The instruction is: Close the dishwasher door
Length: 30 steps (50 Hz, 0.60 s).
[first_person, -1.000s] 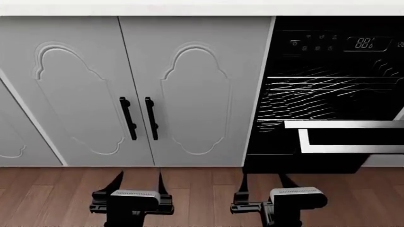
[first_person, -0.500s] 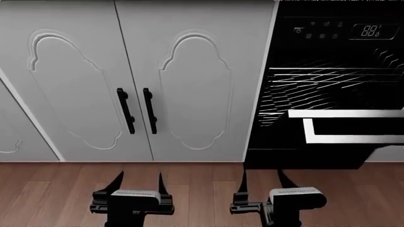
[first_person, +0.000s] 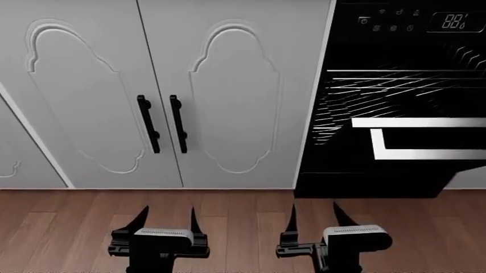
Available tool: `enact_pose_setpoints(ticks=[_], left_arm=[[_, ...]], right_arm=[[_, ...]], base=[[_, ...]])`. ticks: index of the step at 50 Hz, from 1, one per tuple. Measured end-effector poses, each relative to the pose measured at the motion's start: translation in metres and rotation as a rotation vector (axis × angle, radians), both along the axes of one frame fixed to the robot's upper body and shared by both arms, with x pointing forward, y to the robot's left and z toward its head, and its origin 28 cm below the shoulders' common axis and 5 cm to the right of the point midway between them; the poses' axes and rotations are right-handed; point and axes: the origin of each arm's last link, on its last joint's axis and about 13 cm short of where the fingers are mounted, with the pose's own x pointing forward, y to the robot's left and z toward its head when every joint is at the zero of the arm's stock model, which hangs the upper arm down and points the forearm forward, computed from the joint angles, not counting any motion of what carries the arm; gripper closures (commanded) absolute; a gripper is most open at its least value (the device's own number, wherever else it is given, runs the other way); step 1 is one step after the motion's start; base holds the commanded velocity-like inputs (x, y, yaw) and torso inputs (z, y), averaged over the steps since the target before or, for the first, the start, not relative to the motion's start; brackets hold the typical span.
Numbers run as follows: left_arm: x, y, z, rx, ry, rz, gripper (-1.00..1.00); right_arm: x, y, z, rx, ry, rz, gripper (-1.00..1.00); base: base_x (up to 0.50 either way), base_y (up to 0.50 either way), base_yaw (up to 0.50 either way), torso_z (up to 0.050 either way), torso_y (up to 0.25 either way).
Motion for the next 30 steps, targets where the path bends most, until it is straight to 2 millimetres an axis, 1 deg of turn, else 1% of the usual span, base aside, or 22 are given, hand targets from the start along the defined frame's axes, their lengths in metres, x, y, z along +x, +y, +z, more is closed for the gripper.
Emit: enact_pose_setpoints(ticks=[30], left_arm=[[-0.0006,-0.0005,-0.0004,0.006,0.0,0.001,-1.0]], right_arm=[[-0.0007,0.0002,-0.0009,-0.005,-0.001,0.006,-1.0]], base=[[0.0,0.0,0.0,-0.05,0.0]])
